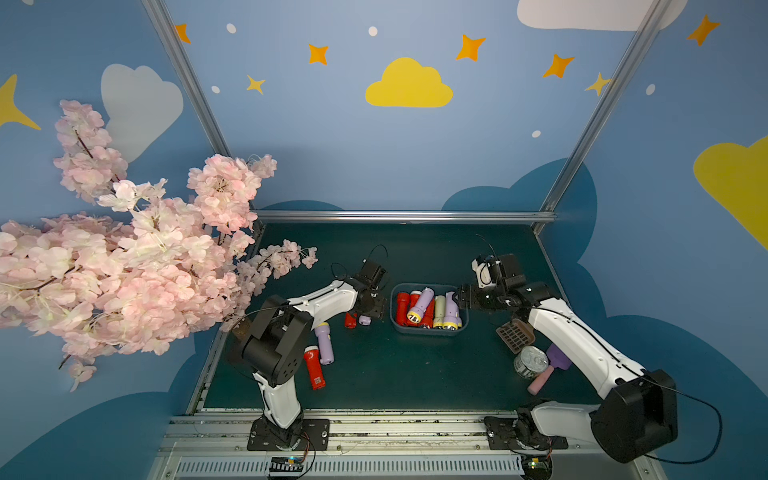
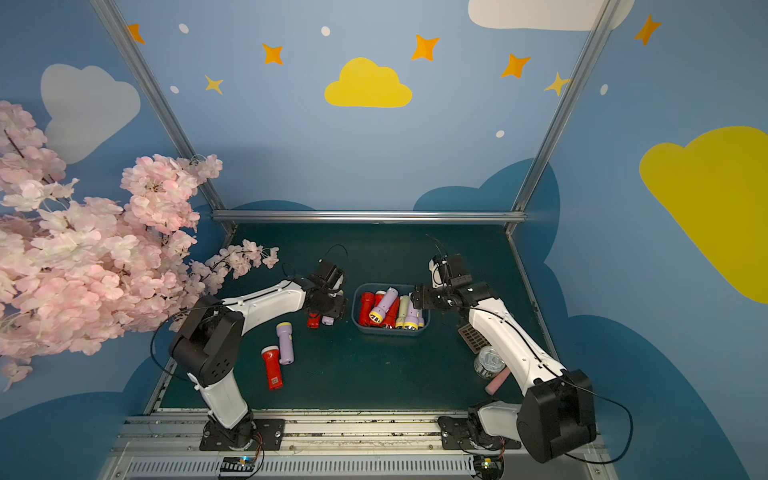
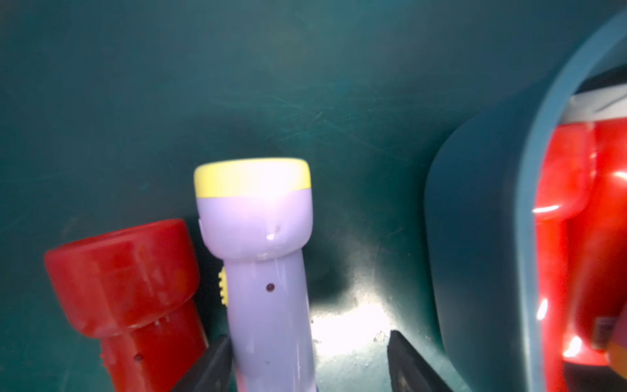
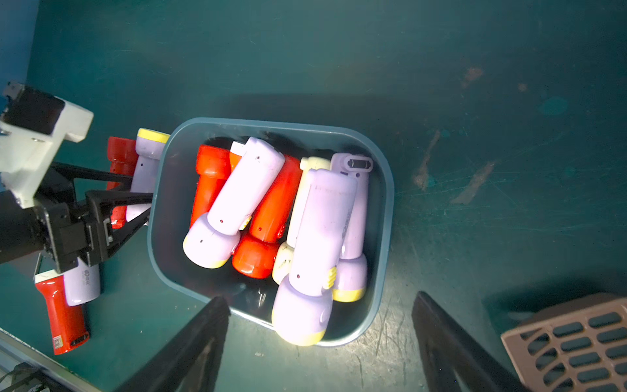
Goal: Put the flashlights into the storage boxes
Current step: Pick up the flashlight from the center of the board.
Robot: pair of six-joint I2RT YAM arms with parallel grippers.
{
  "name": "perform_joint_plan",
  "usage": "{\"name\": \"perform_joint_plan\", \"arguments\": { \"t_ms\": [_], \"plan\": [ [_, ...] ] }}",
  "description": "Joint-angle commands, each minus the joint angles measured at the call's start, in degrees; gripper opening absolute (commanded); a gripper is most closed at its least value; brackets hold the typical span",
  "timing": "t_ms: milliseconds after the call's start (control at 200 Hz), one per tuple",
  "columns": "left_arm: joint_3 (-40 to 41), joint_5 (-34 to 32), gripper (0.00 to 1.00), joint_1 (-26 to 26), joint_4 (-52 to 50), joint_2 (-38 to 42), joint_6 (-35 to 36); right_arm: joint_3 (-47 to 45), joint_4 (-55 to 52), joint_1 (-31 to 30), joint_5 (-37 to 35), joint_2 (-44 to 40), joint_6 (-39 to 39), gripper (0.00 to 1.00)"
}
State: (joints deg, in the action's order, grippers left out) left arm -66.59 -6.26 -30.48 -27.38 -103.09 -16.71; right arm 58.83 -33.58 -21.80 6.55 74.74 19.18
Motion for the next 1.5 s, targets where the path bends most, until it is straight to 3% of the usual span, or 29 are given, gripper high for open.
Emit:
{"name": "perform_joint_plan", "arguments": {
  "t_ms": [0, 225, 811, 1071, 1492],
  "plan": [
    [0.8, -0.4, 0.71, 0.1, -1.1, -0.8, 0.0, 1.6, 0.6, 0.2, 0.2, 1.1, -0.1, 0.86],
    [2.4, -0.5, 0.69, 0.1, -0.2, 0.0, -0.5, 2.0, 0.6, 0.2, 0.5, 1.2, 0.3, 0.85],
    [3.2, 1.0, 0.28, 0.4, -0.4, 0.8, -1.1, 1.7, -1.7, 0.1, 0.0, -1.7, 0.8, 0.86],
    [3.1, 1.3, 0.23, 0.0, -2.3, 5.5, -1.7, 0.9, -1.7, 0.0, 0.5, -2.9, 1.0, 0.86],
    [-0.6, 4.3, 0.24, -3.8, -5.7, 12.8, -5.2, -0.9, -1.8, -0.1, 1.0, -6.6, 1.3, 0.86]
  ]
}}
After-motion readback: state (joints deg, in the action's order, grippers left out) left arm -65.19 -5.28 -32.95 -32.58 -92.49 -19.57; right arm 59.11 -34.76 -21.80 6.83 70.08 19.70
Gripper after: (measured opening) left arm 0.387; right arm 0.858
